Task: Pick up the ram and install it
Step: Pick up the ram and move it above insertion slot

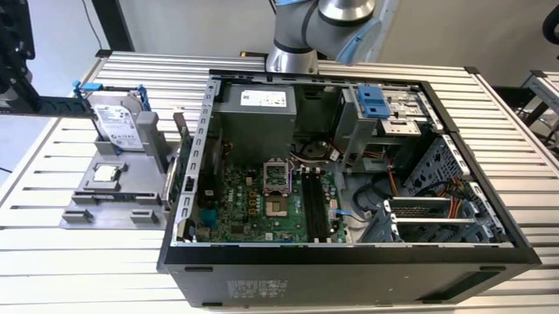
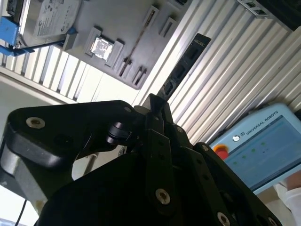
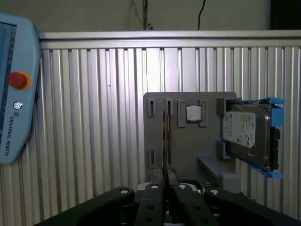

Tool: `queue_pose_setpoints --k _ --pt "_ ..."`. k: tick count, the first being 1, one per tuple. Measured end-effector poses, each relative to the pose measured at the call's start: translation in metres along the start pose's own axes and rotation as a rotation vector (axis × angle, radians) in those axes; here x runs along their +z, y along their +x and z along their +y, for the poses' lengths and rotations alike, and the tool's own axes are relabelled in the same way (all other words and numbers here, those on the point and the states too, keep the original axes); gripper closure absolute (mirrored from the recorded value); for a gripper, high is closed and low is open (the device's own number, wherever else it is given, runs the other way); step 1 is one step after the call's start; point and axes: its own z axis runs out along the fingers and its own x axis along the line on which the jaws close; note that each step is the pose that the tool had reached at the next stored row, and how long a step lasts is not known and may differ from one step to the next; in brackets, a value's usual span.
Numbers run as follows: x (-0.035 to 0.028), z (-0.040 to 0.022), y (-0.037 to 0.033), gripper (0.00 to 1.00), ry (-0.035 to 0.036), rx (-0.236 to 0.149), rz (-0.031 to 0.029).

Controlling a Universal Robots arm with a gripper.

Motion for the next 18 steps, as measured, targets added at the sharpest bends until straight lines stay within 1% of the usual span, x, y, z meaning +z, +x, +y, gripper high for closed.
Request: queue_pose_setpoints --k 4,18 --pt "0.0 -0.0102 -0.0004 1.0 -0.0001 0.0 0.0" --pt "-0.0002 -0.0519 -0.0021 1.0 -0.0026 0.0 0.0"
